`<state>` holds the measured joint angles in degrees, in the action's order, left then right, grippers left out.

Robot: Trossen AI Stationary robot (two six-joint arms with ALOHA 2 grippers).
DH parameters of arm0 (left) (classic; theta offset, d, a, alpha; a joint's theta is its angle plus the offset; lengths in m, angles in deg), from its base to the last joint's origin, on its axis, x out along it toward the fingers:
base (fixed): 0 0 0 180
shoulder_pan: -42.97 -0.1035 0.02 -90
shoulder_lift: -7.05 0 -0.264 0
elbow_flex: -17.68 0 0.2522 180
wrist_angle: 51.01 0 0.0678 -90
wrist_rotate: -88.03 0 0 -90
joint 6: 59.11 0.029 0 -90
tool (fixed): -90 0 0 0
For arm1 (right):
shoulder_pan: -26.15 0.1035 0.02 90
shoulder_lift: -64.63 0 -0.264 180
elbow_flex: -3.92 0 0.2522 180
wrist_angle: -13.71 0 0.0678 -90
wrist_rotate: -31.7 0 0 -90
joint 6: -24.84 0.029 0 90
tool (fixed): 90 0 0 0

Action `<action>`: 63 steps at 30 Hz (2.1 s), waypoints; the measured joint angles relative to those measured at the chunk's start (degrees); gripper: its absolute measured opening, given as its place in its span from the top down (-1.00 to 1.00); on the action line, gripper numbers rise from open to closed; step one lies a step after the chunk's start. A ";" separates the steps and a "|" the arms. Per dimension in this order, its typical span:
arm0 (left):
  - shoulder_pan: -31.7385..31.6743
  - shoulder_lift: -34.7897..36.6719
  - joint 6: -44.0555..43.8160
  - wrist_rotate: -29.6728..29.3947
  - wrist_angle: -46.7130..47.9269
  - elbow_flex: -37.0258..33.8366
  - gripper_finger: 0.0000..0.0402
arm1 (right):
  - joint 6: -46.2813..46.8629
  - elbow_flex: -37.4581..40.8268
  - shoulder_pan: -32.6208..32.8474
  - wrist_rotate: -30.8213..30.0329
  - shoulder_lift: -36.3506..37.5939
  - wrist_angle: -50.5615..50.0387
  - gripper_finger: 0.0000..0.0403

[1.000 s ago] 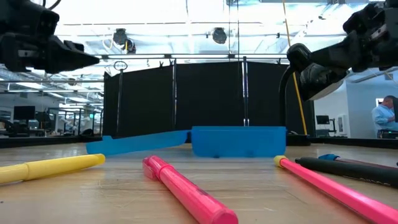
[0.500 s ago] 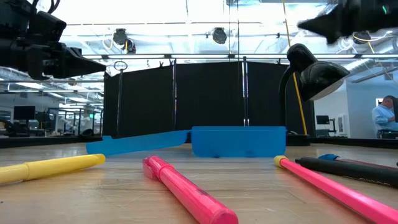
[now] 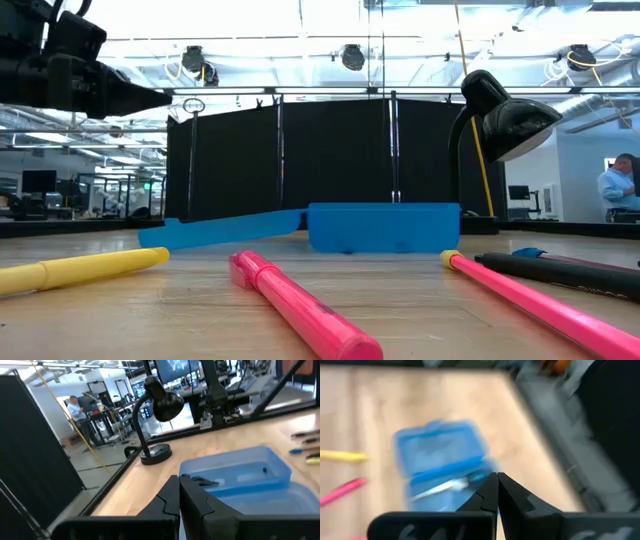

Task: Pick & place school supplies into a supply box
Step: Put the right transparent pen into the blue supply box

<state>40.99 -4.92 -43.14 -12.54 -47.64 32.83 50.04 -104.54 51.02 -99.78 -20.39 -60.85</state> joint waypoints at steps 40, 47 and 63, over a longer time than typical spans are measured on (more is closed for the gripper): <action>0.01 0.00 -5.99 -0.02 -8.22 0.09 0.97 | 93.27 10.22 20.69 37.28 -24.30 -2.21 0.41; 0.01 -0.01 -6.14 -0.02 -7.69 0.09 0.97 | 95.59 10.22 20.61 38.36 -24.30 -1.63 0.15; 0.00 0.00 -6.23 -0.02 -7.67 0.09 0.97 | 95.62 21.44 20.61 38.53 -24.25 14.07 0.21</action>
<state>41.00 -4.92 -49.37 -12.56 -55.31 32.92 145.65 -83.10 71.63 -61.25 -44.64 -46.79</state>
